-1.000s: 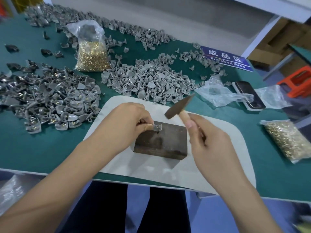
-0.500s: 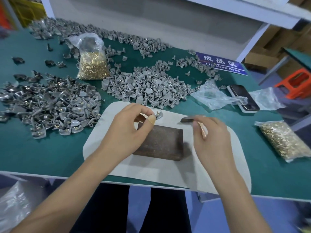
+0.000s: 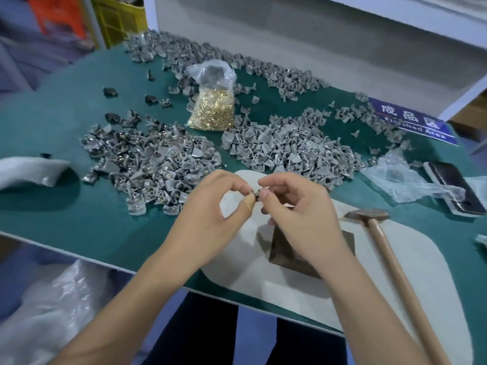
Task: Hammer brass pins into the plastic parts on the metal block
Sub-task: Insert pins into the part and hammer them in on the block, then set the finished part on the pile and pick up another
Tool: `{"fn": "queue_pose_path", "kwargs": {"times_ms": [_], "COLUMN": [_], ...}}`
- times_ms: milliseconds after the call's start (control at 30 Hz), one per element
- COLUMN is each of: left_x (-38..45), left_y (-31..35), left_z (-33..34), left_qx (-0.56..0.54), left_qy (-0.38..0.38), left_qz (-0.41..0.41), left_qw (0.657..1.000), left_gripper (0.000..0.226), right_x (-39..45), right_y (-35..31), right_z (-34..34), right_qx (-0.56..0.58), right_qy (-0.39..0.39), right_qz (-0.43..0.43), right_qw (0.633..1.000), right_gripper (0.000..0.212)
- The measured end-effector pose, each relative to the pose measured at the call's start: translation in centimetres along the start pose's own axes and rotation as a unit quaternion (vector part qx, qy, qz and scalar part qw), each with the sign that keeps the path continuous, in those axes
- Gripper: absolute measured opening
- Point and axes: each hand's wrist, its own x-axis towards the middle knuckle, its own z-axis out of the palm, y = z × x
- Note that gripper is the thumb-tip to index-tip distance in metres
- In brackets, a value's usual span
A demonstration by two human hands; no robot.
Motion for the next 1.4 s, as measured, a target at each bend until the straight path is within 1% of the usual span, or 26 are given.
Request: {"fn": "queue_pose_path", "kwargs": {"times_ms": [100, 167, 233, 333, 500, 633, 733, 800, 833, 933, 1000, 1100, 1167, 1300, 1400], "left_x": [0.7, 1.2, 1.5, 1.6, 1.6, 1.6, 1.7, 1.8, 2.0, 2.6, 2.9, 2.9, 3.0, 3.0, 3.5], "left_y": [-1.6, -2.8, -3.9, -5.1, -5.8, -5.8, -5.6, -5.3, -4.9, -3.7, -2.8, -2.1, -1.9, -2.0, -2.1], "left_z": [-2.2, -3.5, -4.5, -5.4, -5.6, -5.6, -5.8, -5.8, -5.7, -4.0, -2.3, -0.1, 0.9, 1.9, 2.7], "left_qx": [0.061, 0.133, 0.19, 0.216, 0.251, 0.25, 0.238, 0.22, 0.207, 0.154, 0.119, 0.082, 0.076, 0.088, 0.092], "left_qy": [0.033, 0.083, 0.118, 0.126, 0.123, 0.119, 0.115, 0.123, 0.128, 0.11, 0.082, 0.055, 0.052, 0.036, 0.01], "left_qz": [-0.014, -0.025, -0.053, -0.096, -0.102, -0.094, -0.078, -0.047, -0.026, 0.025, 0.03, 0.031, 0.03, 0.015, -0.005], "left_qw": [0.997, 0.987, 0.973, 0.963, 0.955, 0.956, 0.961, 0.967, 0.97, 0.982, 0.989, 0.995, 0.995, 0.995, 0.996], "left_gripper": [0.009, 0.009, 0.009, 0.011, 0.011, 0.013, 0.014, 0.012, 0.011, 0.008, 0.007, 0.008, 0.007, 0.007, 0.007], "right_x": [1.8, 2.9, 3.7, 4.4, 5.0, 5.6, 6.3, 6.6, 6.7, 6.5, 6.4, 6.1, 6.1, 6.2, 6.2], "right_y": [-0.3, 0.0, 0.4, 1.1, 1.6, 2.0, 2.5, 2.9, 3.2, 3.7, 4.1, 4.5, 4.7, 5.0, 5.3], "right_z": [1.8, 2.8, 3.5, 4.5, 5.7, 5.3, 2.7, 0.0, -1.2, -4.1, -4.7, -4.8, -5.0, -5.1, -5.4], "right_qx": [-0.017, -0.042, -0.073, -0.101, -0.12, -0.136, -0.147, -0.202, -0.246, -0.34, -0.355, -0.341, -0.334, -0.347, -0.364], "right_qy": [-0.024, -0.027, -0.029, -0.046, -0.052, -0.041, 0.018, 0.047, 0.046, 0.009, -0.03, -0.079, -0.092, -0.115, -0.129], "right_qz": [-0.012, -0.017, -0.027, -0.023, -0.015, -0.011, 0.007, 0.01, 0.019, 0.068, 0.083, 0.1, 0.098, 0.087, 0.063], "right_qw": [0.999, 0.999, 0.997, 0.994, 0.991, 0.99, 0.989, 0.978, 0.968, 0.938, 0.93, 0.931, 0.933, 0.927, 0.92], "right_gripper": [0.014, 0.013, 0.013, 0.015, 0.016, 0.016, 0.013, 0.014, 0.016, 0.02, 0.022, 0.014, 0.014, 0.025, 0.023]}}
